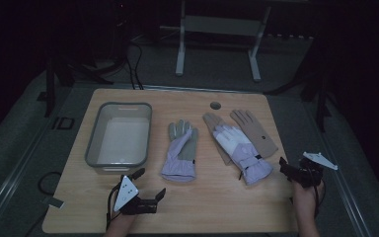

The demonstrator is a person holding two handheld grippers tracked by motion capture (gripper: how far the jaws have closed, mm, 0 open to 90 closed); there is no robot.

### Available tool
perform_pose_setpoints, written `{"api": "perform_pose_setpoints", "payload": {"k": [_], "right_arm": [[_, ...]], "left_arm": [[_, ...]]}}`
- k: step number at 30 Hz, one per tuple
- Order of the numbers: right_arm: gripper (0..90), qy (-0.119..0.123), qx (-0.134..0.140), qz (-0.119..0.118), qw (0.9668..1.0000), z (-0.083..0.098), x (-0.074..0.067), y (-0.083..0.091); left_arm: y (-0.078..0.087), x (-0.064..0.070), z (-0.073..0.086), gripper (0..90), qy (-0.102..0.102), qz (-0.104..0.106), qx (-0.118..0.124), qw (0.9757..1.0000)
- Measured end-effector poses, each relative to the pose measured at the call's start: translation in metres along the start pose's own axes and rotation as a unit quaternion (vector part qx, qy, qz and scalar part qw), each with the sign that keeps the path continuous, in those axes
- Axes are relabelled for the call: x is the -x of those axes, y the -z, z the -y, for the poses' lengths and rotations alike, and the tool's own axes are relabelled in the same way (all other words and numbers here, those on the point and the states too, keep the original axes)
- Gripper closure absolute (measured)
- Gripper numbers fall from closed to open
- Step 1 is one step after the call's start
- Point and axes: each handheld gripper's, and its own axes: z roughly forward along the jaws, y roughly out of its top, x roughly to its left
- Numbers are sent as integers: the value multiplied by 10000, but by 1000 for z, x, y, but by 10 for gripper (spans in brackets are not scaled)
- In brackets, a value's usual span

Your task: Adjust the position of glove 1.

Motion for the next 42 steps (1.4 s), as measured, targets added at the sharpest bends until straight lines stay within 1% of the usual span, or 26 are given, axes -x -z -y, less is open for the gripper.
{"api": "perform_pose_setpoints", "payload": {"k": [1,2,3,4,8,9,10,11,14,16,17,18,22,23,25,26,30,31,32,34,37,38,39,40,41,42], "right_arm": [[122,-3,3,-277,9996,-13,-3,5],[122,13,-7,-330,9995,-18,-4,7],[122,13,-7,-330,9995,-18,-4,7],[111,130,4,-409,9991,-29,-8,11],[111,316,83,-420,9986,-44,-15,15],[111,448,58,-417,9981,-48,-19,17],[124,618,-71,-599,9963,-57,-26,18],[124,645,-85,-702,9954,-60,-29,18],[133,875,-110,-797,9929,-70,-42,19],[133,937,-91,-965,9909,-77,-51,19],[133,937,-91,-965,9909,-77,-51,19],[134,1019,-122,-1144,9881,-84,-59,19],[137,1105,-58,-1300,9853,-94,-72,21],[137,1179,-55,-1461,9822,-100,-82,21],[137,1191,-66,-1526,9811,-102,-86,20],[136,1280,-153,-1746,9762,-107,-96,18],[136,1461,-246,-2134,9657,-112,-119,14],[136,1461,-246,-2134,9657,-112,-119,14],[137,1595,-323,-2243,9608,-112,-132,11],[137,1672,-379,-2295,9581,-112,-145,7],[137,1846,-432,-2421,9515,-111,-164,2],[138,1917,-464,-2494,9481,-111,-170,-1],[138,1917,-464,-2494,9481,-111,-170,-1],[162,2047,-485,-2636,9414,-109,-184,-5],[162,2047,-485,-2636,9414,-109,-184,-5],[162,2144,-550,-2759,9354,-108,-194,-10]], "left_arm": [[0,0,0,22,12,-3,-1,10000],[0,0,0,22,12,-3,-1,10000],[0,0,0,22,17,4,2,10000],[0,0,0,22,20,3,5,10000],[0,0,0,22,-5,3,8,10000],[0,0,0,22,-12,-6,5,10000],[0,1,0,22,-12,-15,7,10000],[0,0,0,22,1,-6,3,10000],[0,0,0,22,14,-7,4,10000],[0,0,0,22,12,-8,7,10000],[0,0,0,22,7,-1,3,10000],[0,0,0,22,-3,-7,0,10000],[0,1,0,22,-70,-25,-34,10000],[0,1,0,22,-66,-19,-22,10000],[0,1,0,22,-51,-16,-16,10000],[0,1,0,22,-42,-9,-13,10000],[0,1,0,22,-65,-3,-31,10000],[0,1,0,22,-46,16,-28,10000],[0,1,0,22,-37,29,-28,10000],[0,2,0,22,-43,16,-26,10000],[0,2,0,22,-42,24,-27,10000],[-1,2,0,22,-44,27,-30,10000],[0,2,0,22,-50,33,-33,10000],[0,2,0,22,-53,30,-31,10000],[0,2,0,22,-53,30,-31,10000],[0,2,0,22,-55,35,-27,10000]]}}
